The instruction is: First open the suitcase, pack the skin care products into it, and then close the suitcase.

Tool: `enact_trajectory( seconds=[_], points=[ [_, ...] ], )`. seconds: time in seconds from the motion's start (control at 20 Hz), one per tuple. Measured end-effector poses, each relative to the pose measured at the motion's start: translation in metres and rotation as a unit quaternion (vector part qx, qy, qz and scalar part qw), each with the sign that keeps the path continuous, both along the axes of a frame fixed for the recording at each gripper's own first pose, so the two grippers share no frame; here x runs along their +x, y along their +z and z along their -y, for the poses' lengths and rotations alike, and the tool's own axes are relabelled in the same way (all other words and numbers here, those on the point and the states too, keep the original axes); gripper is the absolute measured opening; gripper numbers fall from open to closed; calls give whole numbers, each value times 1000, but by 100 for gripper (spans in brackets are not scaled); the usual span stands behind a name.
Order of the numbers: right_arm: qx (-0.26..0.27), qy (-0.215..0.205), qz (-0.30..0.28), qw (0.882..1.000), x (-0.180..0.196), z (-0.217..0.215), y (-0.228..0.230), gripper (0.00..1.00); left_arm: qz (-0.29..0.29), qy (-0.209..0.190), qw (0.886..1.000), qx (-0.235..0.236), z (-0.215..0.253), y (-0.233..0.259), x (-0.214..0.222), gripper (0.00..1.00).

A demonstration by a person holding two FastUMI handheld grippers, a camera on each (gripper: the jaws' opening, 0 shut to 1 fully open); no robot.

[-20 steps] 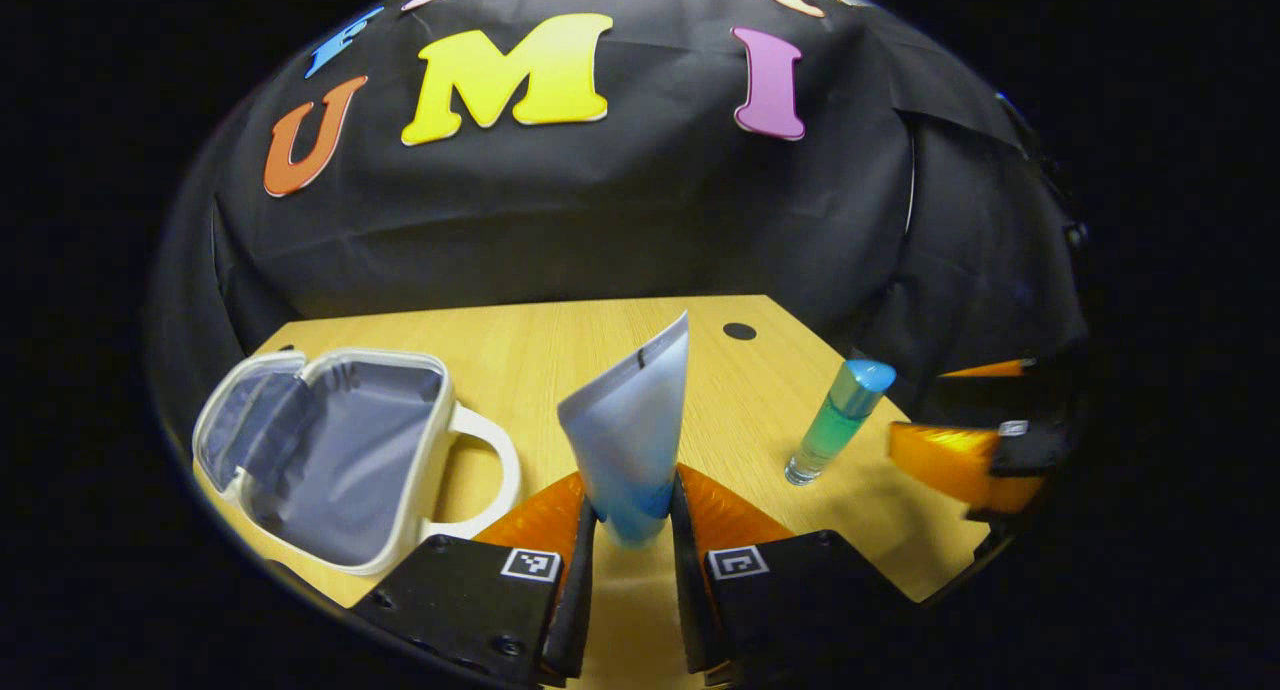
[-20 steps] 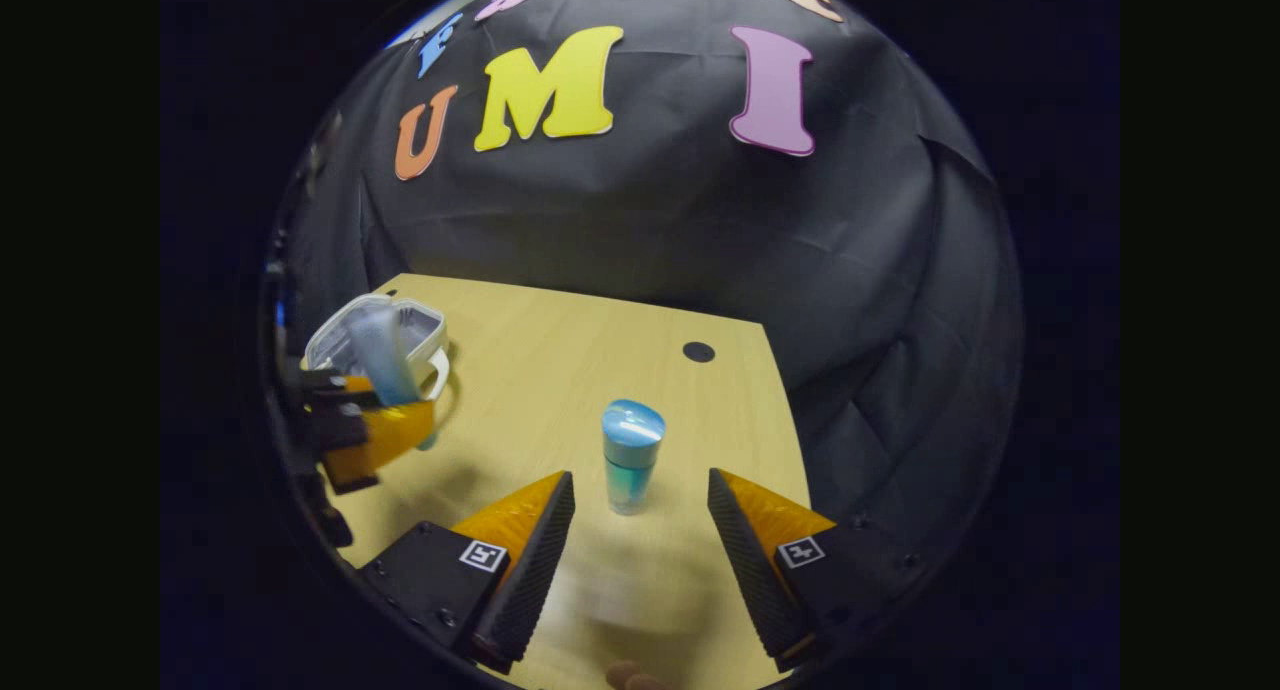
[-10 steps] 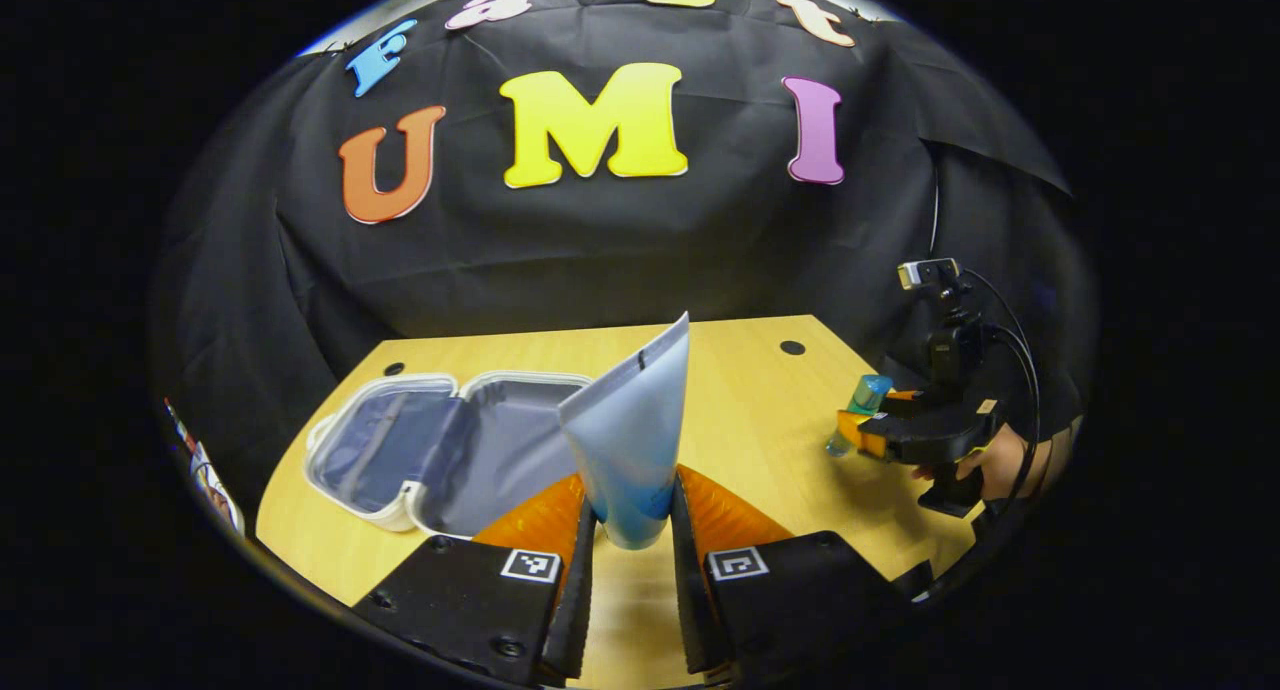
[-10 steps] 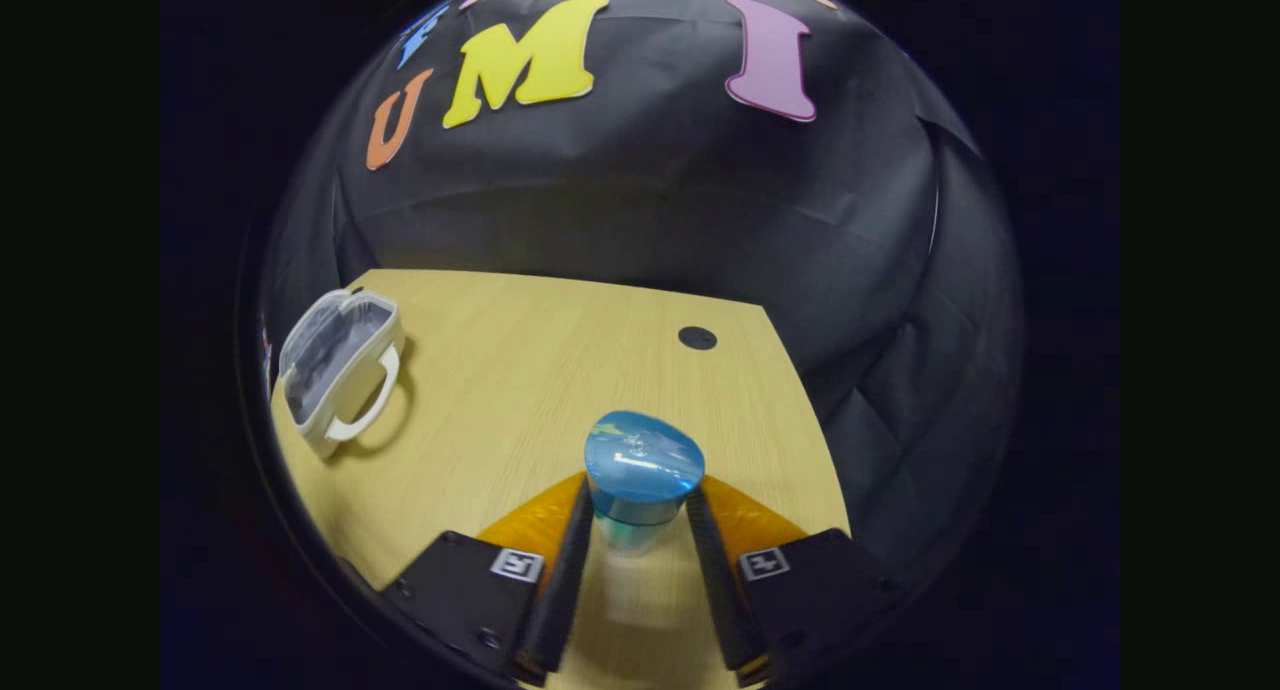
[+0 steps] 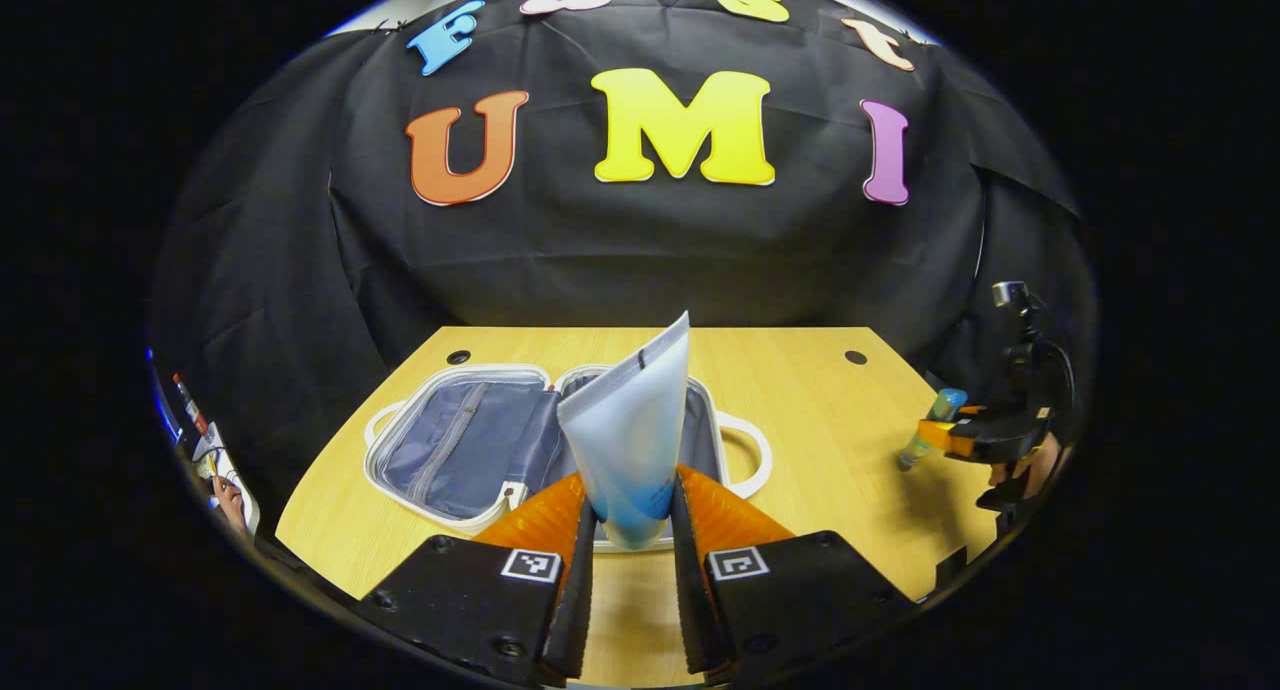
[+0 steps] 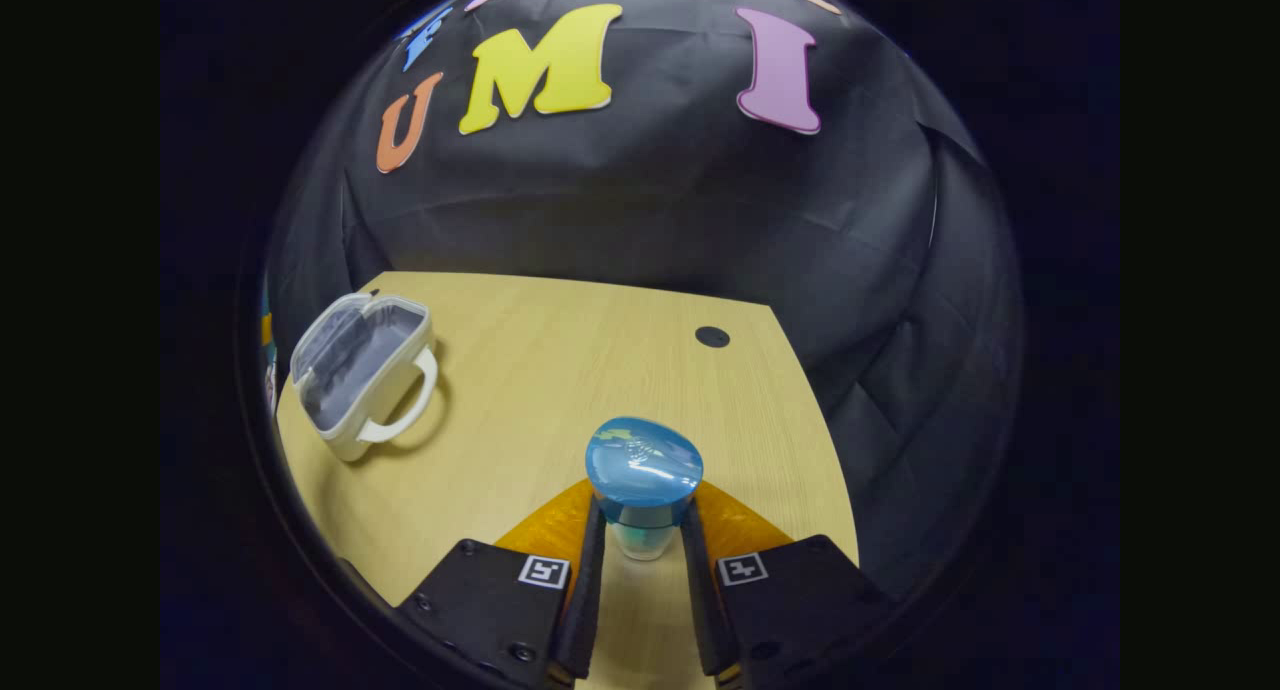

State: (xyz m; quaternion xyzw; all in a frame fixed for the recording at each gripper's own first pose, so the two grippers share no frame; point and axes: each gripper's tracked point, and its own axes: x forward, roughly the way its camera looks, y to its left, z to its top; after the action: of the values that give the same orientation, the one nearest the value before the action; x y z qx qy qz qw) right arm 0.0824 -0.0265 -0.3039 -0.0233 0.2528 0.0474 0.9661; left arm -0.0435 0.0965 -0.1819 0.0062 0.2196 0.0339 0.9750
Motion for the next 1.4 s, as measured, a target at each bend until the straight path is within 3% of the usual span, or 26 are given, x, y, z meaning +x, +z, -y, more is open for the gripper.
enact_trajectory(
  seconds=[0.05, 0.1, 0.15, 0.2, 0.35, 0.4, 0.5, 0.55, 0.6, 0.65, 0.7, 0.75, 1.0, 1.05, 1.15, 1.25, 1.3, 1.4],
  points=[
    [0, 2, 4, 1000, -9, -7, 11, 37, -8, -3, 1000, 1, -9, -10, 10, 43],
    [2, 6, 10, 1000, -17, -17, 23, 37, -19, -8, 1000, -1, -15, -22, 18, 39],
    [4, 11, 15, 1000, -25, -27, 35, 37, -30, -8, 1000, 2, -23, -35, 25, 43],
    [5, 17, 20, 1000, -34, -38, 44, 37, -48, 0, 999, 9, -35, -51, 32, 40],
    [10, 40, 29, 999, -61, -78, 75, 37, -96, 4, 995, 3, -54, -91, 54, 43],
    [13, 49, 30, 998, -67, -93, 81, 37, -105, 7, 994, 2, -60, -99, 60, 40],
    [13, 71, 35, 997, -81, -122, 92, 37, -127, -1, 992, -10, -57, -116, 71, 44],
    [9, 81, 35, 996, -87, -135, 95, 37, -139, -6, 990, -15, -55, -123, 74, 39],
    [3, 91, 33, 995, -93, -145, 94, 36, -156, -12, 987, -19, -50, -132, 75, 44],
    [1, 99, 31, 995, -98, -155, 94, 36, -174, -18, 984, -22, -46, -141, 75, 39],
    [3, 104, 26, 994, -103, -162, 93, 37, -196, -18, 980, -20, -45, -150, 73, 43],
    [9, 108, 21, 994, -106, -167, 92, 37, -213, -24, 976, -23, -42, -157, 72, 40],
    [5, 101, 4, 995, -102, -168, 89, 37, -238, -23, 971, -20, -41, -160, 85, 39],
    [10, 96, 1, 995, -99, -165, 89, 37, -241, -19, 970, -26, -41, -160, 87, 44],
    [15, 88, -5, 996, -92, -162, 89, 37, -251, -9, 967, -38, -43, -165, 93, 44],
    [9, 86, -8, 996, -84, -161, 88, 37, -296, -1, 954, -44, -46, -180, 86, 39],
    [9, 89, -10, 996, -82, -162, 88, 37, -281, -3, 959, -42, -45, -176, 94, 39],
    [7, 95, -16, 995, -81, -165, 85, 36, -289, -6, 956, -36, -45, -179, 93, 38]
  ],
)
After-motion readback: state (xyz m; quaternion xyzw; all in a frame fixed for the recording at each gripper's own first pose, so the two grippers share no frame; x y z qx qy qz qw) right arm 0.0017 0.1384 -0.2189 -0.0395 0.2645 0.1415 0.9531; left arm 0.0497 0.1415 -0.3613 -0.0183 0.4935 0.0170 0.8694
